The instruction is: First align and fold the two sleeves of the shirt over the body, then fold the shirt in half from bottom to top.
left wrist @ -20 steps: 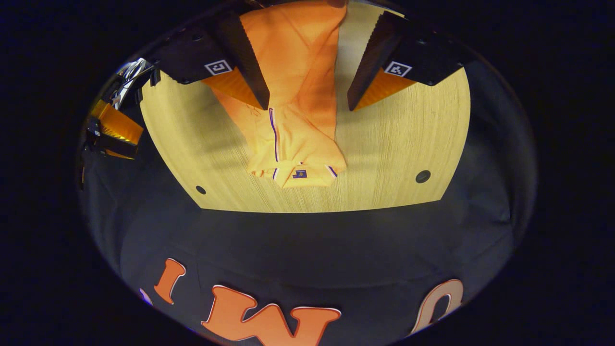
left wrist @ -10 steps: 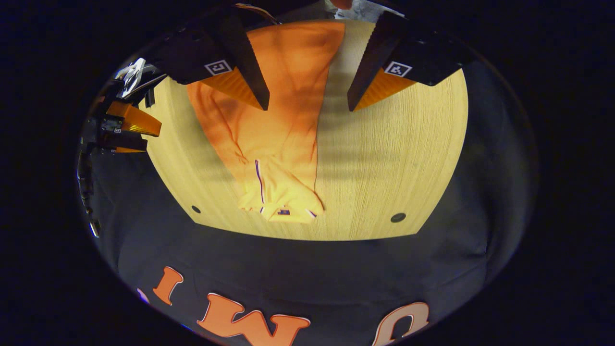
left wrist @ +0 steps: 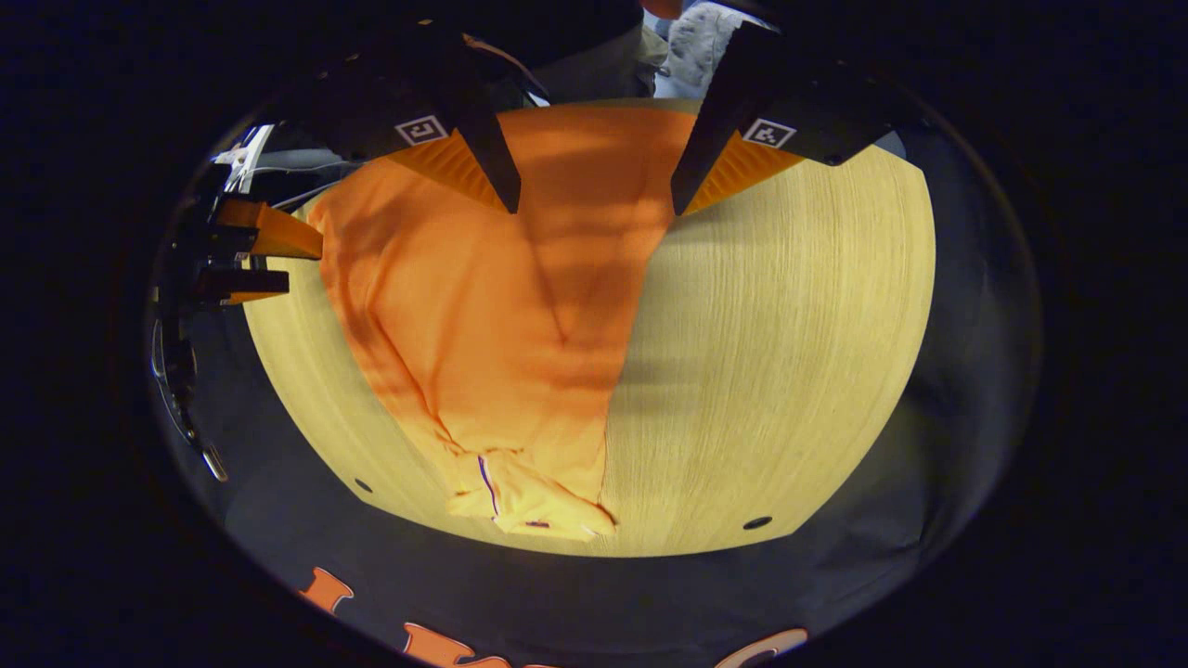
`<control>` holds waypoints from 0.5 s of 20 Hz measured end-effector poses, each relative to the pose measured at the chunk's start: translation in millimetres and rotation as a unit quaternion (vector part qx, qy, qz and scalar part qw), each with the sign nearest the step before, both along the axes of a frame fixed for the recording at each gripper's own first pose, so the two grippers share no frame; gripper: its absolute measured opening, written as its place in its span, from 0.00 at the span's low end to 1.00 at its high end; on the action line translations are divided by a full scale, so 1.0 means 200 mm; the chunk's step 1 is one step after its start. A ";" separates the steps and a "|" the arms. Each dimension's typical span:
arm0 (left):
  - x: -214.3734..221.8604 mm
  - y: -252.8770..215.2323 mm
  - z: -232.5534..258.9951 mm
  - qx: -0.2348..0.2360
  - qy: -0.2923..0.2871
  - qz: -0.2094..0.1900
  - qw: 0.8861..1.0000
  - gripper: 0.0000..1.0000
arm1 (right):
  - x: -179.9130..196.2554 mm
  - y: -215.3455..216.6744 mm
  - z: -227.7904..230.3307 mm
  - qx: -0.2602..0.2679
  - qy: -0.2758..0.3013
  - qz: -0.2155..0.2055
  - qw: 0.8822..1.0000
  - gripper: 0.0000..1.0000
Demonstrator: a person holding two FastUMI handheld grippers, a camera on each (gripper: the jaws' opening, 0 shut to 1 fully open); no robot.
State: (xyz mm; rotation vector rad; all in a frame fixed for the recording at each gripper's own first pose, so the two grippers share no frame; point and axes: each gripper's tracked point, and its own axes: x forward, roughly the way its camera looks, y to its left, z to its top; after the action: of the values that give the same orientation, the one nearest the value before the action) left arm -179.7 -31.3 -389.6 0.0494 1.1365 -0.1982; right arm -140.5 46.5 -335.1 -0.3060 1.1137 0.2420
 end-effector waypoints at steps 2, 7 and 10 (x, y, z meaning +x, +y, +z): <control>-0.09 -0.02 -0.08 -0.003 0.032 -0.001 0.999 0.99 | -0.06 -0.04 -0.06 -0.006 0.024 -0.006 1.000 0.99; -0.07 -0.04 -0.20 0.025 0.046 -0.017 0.999 0.99 | -0.14 -0.08 -0.19 -0.022 0.062 -0.011 0.998 0.99; -0.11 -0.01 -0.25 0.047 0.050 -0.026 0.997 0.99 | -0.14 -0.10 -0.24 -0.037 0.070 -0.010 0.997 0.99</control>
State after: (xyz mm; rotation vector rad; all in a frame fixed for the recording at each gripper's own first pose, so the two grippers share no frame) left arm -201.7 -33.8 -440.1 0.1543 1.2455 -0.1961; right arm -168.7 27.0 -384.0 -0.3468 1.2654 0.2064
